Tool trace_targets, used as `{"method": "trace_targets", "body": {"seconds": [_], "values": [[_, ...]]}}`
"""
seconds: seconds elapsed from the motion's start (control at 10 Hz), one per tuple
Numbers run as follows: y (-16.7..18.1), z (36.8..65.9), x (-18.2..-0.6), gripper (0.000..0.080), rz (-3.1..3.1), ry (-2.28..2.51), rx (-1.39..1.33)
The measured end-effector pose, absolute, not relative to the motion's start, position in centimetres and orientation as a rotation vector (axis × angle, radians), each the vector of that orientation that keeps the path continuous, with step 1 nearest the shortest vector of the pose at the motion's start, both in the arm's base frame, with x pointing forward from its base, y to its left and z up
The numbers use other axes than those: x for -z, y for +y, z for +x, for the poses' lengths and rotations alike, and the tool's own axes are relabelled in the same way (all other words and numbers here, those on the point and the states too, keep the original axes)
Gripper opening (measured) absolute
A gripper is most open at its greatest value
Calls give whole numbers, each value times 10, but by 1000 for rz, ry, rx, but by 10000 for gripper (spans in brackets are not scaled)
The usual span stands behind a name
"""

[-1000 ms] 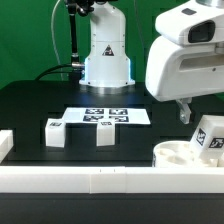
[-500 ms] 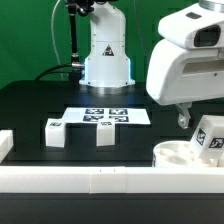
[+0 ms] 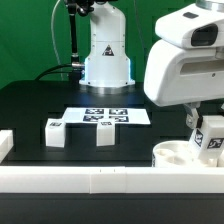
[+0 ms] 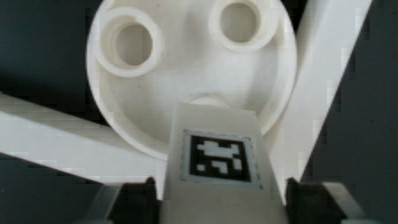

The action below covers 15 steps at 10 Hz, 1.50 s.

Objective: Assemble stool

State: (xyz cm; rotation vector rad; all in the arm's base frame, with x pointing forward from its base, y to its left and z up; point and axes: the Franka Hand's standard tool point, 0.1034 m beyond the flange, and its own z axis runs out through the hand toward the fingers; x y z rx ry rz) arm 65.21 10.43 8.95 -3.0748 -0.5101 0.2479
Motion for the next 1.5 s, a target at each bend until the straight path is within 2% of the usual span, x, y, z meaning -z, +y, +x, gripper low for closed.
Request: {"method": "trace_targets", "body": {"seconds": [0.6,1.2,1.5], "values": [[106,652,-90,344,-3092,-415,-249],[112,638,-88,344,-3033,583,-22],[112,637,-88,344,-2935,868,-5]]}}
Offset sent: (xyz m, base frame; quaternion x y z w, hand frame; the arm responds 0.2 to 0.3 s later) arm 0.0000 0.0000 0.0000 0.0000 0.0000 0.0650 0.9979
